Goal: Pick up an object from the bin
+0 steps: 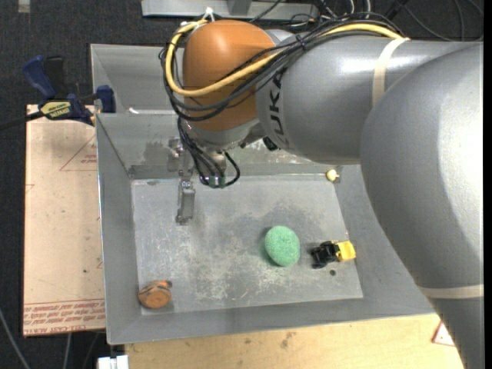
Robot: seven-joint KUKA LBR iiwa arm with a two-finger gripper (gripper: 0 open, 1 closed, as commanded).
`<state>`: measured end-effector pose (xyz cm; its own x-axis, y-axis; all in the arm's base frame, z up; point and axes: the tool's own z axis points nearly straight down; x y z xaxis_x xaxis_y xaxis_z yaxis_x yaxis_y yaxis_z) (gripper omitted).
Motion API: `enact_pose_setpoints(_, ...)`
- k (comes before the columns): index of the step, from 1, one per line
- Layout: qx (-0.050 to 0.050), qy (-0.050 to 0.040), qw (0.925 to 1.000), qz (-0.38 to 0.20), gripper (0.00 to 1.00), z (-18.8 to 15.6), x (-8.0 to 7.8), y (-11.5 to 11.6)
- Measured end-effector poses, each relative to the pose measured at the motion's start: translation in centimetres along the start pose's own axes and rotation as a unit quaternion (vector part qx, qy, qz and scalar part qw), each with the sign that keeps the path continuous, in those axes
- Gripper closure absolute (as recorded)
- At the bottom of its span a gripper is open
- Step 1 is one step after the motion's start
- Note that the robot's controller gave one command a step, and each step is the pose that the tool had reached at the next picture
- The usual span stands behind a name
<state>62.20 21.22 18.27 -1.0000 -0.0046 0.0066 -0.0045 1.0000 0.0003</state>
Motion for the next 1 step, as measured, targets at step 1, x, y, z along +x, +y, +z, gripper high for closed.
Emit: enact_pose_setpoints(1, -0.001, -0.0036, 1.0, 0.001, 0.0, -0.52, -0.15, -0.09)
